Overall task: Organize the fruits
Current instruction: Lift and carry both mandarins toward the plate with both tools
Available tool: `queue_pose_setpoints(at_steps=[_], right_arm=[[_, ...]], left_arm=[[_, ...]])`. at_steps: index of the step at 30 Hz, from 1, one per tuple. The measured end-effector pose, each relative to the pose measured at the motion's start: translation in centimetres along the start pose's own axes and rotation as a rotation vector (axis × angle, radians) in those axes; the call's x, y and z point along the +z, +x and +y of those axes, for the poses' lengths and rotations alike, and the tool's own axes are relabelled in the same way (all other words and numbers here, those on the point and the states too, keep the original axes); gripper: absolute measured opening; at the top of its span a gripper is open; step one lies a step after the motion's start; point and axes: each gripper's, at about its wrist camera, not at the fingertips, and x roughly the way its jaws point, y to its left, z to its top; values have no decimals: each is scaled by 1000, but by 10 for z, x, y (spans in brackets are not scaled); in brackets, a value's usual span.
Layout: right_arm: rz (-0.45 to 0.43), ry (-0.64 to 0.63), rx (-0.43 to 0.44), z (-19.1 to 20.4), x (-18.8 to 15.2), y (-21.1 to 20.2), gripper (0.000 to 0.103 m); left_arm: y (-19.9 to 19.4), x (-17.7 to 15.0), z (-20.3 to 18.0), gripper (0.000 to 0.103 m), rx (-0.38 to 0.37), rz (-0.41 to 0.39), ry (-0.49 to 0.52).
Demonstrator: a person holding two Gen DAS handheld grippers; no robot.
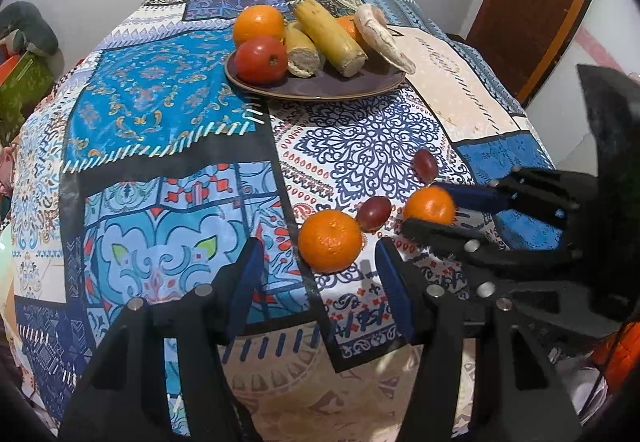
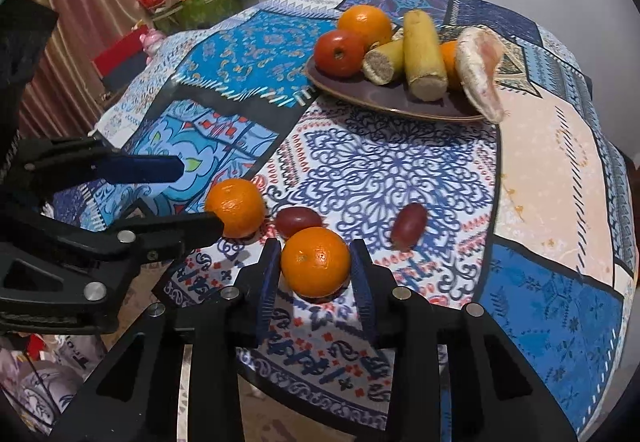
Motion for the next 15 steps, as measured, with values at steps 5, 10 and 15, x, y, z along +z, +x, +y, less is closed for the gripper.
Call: queue_pose_setpoints(at_steps=[5, 10, 15], right_arm=[[-36, 42, -11, -16, 2, -14, 32], [-58, 70, -25, -29, 2, -25, 32], [-72, 91, -32, -36, 4, -29, 32]], left_arm=[[15, 3, -3, 44, 10, 28, 9], [20, 4, -9, 38, -5, 29, 20], [20, 5, -10, 37, -4, 25, 20]])
